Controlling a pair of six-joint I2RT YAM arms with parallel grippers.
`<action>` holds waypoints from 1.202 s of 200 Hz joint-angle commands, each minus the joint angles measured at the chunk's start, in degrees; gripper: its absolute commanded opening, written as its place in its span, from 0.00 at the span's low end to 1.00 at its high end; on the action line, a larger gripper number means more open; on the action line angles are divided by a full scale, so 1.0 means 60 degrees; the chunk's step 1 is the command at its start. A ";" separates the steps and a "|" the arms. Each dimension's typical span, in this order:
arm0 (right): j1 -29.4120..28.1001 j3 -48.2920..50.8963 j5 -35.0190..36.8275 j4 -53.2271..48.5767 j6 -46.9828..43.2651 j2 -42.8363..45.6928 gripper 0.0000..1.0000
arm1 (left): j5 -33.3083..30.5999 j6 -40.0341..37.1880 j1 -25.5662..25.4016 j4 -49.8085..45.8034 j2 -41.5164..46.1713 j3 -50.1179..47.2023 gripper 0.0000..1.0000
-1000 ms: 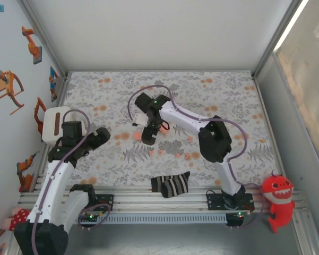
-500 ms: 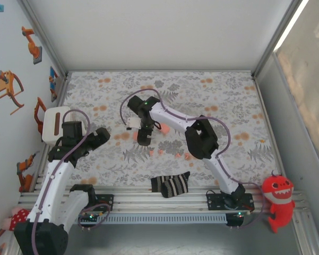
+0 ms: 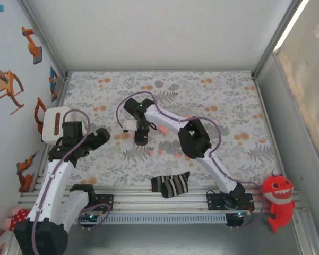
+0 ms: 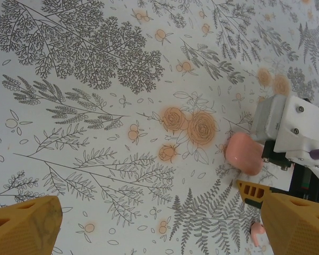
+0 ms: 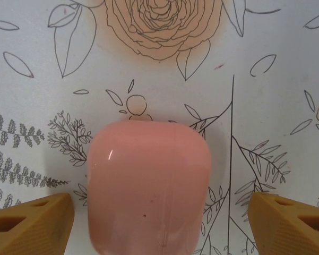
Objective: Insert wireless bluetooth earbuds into charging case
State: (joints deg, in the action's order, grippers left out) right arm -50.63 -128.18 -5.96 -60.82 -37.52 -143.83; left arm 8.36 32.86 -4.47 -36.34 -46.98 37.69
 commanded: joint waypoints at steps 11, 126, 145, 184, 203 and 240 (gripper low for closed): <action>-0.0063 -0.0422 -0.0073 -0.0253 -0.0235 -0.0335 0.80 | -0.0079 0.0132 0.0020 -0.0235 -0.0079 0.0020 0.96; -0.0016 -0.0287 -0.0690 -0.0080 -0.0324 -0.0245 0.44 | -0.0097 0.0104 0.0027 -0.0360 -0.0087 0.0139 0.96; 0.0016 0.0054 -0.0730 0.0180 -0.0324 0.0161 0.41 | -0.0018 0.0128 0.0027 -0.0327 -0.0055 0.0143 0.96; 0.0103 0.1133 -0.0779 0.0984 -0.0259 0.1393 0.38 | 0.0675 0.0176 0.0027 -0.0034 0.0034 0.0243 0.96; 0.0177 0.1738 -0.0755 0.1328 -0.0162 0.2105 0.37 | 0.1265 0.0192 0.0020 0.0303 0.0111 0.0255 0.96; 0.0349 0.3479 -0.0473 0.2362 0.0163 0.3940 0.36 | 0.2846 -0.0024 -0.0041 0.1361 0.0526 0.0236 0.97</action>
State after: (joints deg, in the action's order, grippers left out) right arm -49.56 -112.25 -9.52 -51.64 -38.39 -128.70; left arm 17.10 33.06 -4.47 -33.47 -45.89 37.71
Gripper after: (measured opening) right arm 0.444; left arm 0.964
